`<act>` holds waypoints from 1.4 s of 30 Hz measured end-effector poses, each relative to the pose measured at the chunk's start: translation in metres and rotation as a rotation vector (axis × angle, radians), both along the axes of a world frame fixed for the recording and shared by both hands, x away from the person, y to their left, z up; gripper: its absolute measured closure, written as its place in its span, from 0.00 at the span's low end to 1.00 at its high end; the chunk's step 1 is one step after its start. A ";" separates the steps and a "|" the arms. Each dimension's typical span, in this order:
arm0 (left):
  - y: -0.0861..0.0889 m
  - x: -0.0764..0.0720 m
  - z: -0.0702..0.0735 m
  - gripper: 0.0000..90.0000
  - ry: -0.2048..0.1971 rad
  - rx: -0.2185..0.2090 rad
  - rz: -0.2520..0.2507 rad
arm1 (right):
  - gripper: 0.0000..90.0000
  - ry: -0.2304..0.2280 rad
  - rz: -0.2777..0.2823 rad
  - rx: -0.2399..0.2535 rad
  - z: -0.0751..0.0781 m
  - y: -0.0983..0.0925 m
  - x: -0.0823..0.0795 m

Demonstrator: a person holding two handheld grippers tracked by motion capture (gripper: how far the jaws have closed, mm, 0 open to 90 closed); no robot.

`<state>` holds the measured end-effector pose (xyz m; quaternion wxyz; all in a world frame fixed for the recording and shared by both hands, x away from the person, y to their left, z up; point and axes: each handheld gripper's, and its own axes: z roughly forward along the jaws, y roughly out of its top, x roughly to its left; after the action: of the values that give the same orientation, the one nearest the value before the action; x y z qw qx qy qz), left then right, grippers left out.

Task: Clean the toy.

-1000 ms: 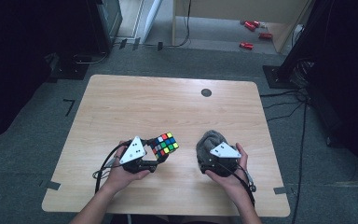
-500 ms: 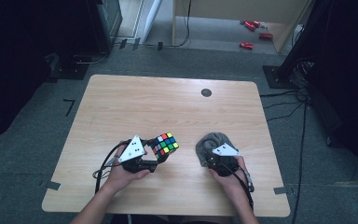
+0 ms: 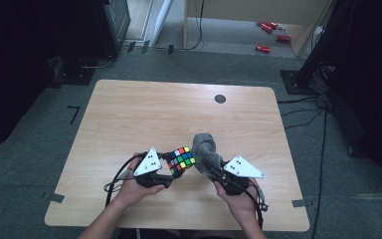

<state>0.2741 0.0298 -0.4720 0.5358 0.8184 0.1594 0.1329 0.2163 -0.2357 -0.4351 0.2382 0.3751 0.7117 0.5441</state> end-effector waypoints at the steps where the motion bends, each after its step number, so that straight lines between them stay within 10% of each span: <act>1: -0.001 -0.001 0.000 0.37 -0.002 0.001 -0.004 | 0.85 -0.017 0.020 0.016 0.004 0.004 -0.004; 7: -0.003 -0.006 0.003 0.37 -0.019 -0.016 -0.026 | 0.85 -0.021 0.081 0.069 0.004 0.014 -0.008; 16: 0.001 -0.007 0.011 0.38 -0.040 -0.064 -0.037 | 0.85 0.130 -0.014 0.035 -0.023 -0.003 0.012; 27: -0.006 -0.012 0.009 0.38 -0.067 -0.017 -0.044 | 0.84 -0.056 0.114 0.076 0.017 0.020 -0.016; 35: -0.001 -0.011 0.013 0.38 -0.069 -0.045 -0.044 | 0.84 -0.009 -0.032 0.025 0.005 -0.001 -0.003; 42: -0.010 -0.011 0.004 0.38 -0.075 0.043 -0.003 | 0.83 -0.037 0.119 0.070 0.022 0.019 -0.014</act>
<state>0.2632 0.0196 -0.4678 0.5238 0.8245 0.1348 0.1661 0.2019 -0.2164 -0.4134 0.2053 0.3298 0.7089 0.5887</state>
